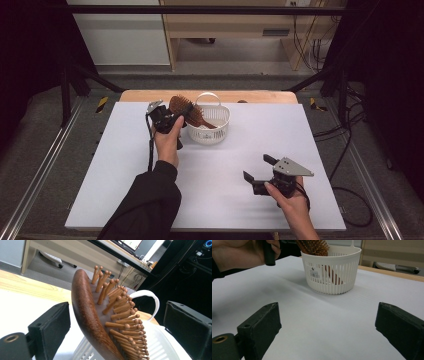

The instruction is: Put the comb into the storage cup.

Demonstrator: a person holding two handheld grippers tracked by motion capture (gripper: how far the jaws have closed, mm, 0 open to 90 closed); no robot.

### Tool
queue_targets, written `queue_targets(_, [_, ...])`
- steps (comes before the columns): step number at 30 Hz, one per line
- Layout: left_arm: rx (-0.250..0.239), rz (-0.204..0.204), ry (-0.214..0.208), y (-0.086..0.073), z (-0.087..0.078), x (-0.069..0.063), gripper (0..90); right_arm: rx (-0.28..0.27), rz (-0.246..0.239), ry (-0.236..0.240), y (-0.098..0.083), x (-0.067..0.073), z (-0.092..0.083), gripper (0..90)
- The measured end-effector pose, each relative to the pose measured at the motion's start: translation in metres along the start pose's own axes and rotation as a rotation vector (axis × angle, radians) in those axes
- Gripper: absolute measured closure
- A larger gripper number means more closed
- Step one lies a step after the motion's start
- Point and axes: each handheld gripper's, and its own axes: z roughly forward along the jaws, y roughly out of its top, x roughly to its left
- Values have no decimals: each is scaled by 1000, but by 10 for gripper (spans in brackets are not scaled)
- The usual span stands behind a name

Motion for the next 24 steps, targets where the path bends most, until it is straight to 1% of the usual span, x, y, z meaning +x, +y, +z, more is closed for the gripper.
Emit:
queue_targets(7, [9,7,-8,-1,0,-1,47,2,0,1,0,0,0,65])
queue_targets(9, [13,17,-7,-1,0,-1,47,2,1,2,0,0,0,65])
queue_targets(17, [7,34,-7,0,-1,-3,41,4,-2,1,0,0,0,64])
queue_targets(24, [5,39,-10,0,-2,-3,40,5,-1,1,0,0,0,64])
